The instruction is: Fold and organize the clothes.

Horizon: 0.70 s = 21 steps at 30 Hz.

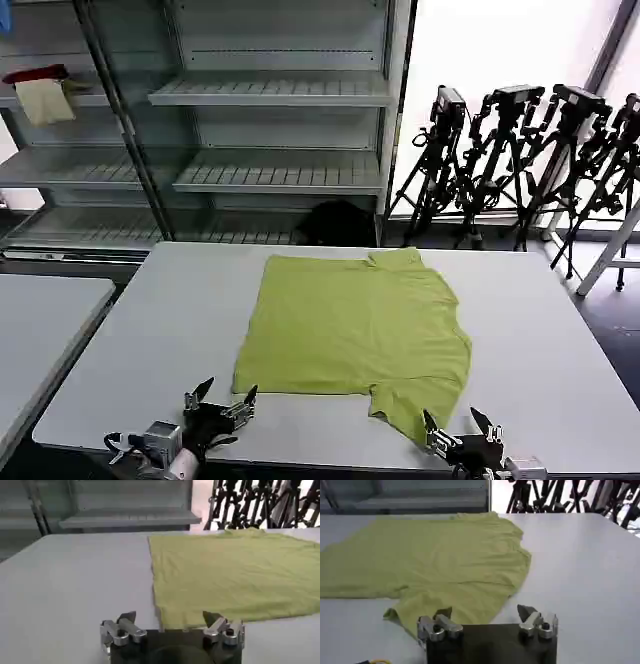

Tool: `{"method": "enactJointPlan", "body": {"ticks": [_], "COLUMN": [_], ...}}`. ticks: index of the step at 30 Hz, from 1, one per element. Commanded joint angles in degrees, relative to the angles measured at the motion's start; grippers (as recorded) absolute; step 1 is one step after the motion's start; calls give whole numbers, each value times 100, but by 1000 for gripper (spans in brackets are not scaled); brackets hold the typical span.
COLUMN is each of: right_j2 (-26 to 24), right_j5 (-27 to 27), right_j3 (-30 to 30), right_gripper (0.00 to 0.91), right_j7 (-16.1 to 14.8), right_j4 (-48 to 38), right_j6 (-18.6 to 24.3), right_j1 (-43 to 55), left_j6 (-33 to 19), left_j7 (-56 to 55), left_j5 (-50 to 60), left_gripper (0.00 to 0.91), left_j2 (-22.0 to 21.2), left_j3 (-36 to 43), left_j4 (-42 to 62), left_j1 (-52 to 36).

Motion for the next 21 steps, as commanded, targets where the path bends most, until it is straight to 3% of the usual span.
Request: {"method": "enactJointPlan", "body": {"ticks": [1,2,15,21], "right_j2": [6,5,-6,79], "right_j5": [-83,-83,-95,184], "right_j3": [-64,-59,-50,40], "right_gripper": [0,0,0,0], "right_j7": [15,14,-52,-100], "right_j4": [-68,-70,-157,40], "right_j6": [-38,-37,-36,-25], "right_j1": [24,26,72,194], "left_j6": [38,40,37,-21], "left_j7": [27,28,119,270], "left_j5": [86,88,127,93], "left_gripper": [71,20,10,0], "left_j2": [-38,-41,-46,-63], "left_j3": [148,155,164,133], "left_j4": [255,273,355,207], "left_j1": [-97,-108,-158,-141]}}
